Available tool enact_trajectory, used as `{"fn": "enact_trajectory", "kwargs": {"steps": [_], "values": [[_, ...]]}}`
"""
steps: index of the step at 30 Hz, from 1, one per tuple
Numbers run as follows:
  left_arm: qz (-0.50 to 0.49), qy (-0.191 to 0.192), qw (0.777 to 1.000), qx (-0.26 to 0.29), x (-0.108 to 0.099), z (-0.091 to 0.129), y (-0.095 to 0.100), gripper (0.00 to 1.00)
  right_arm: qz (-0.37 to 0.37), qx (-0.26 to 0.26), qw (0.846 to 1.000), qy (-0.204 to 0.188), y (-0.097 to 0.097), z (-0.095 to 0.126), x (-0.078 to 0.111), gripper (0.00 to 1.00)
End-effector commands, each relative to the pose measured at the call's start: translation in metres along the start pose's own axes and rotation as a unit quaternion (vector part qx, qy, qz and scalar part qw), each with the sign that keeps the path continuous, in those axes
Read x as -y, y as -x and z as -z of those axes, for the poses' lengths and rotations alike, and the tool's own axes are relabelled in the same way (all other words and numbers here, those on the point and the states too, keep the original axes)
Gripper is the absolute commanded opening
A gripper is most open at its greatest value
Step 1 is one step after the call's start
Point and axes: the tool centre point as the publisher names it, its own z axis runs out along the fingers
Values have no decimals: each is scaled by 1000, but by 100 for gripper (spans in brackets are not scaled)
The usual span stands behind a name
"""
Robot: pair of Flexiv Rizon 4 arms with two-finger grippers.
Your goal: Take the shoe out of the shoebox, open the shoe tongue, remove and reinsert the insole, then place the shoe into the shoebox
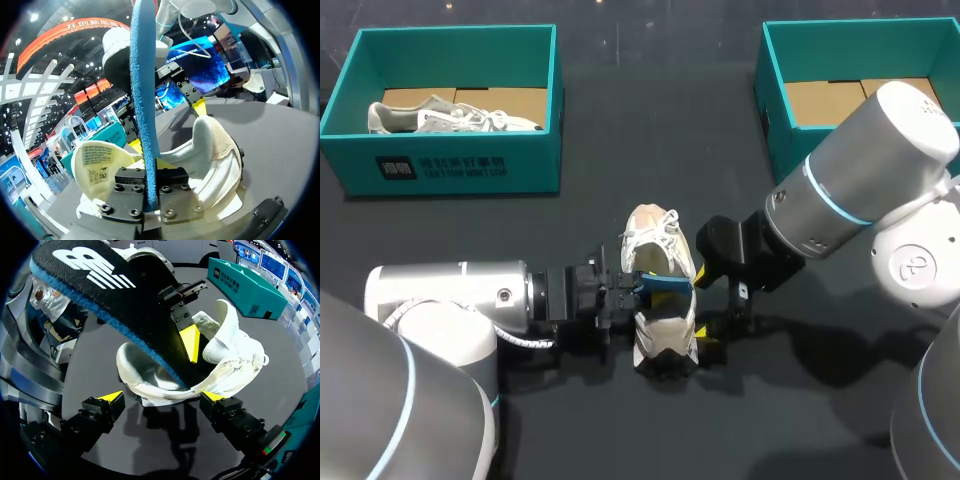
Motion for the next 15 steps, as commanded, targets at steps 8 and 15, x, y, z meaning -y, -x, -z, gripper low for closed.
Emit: {"fn": "enact_trajectory", "kwargs": {"steps": [8,15], "values": [[-6,-14,1000,6,14,2,-1,31,0,1,1000,0,-1,-1,0,100],[-16,-14,1000,11,30,4,-1,30,0,1,1000,0,-1,-1,0,100]]}}
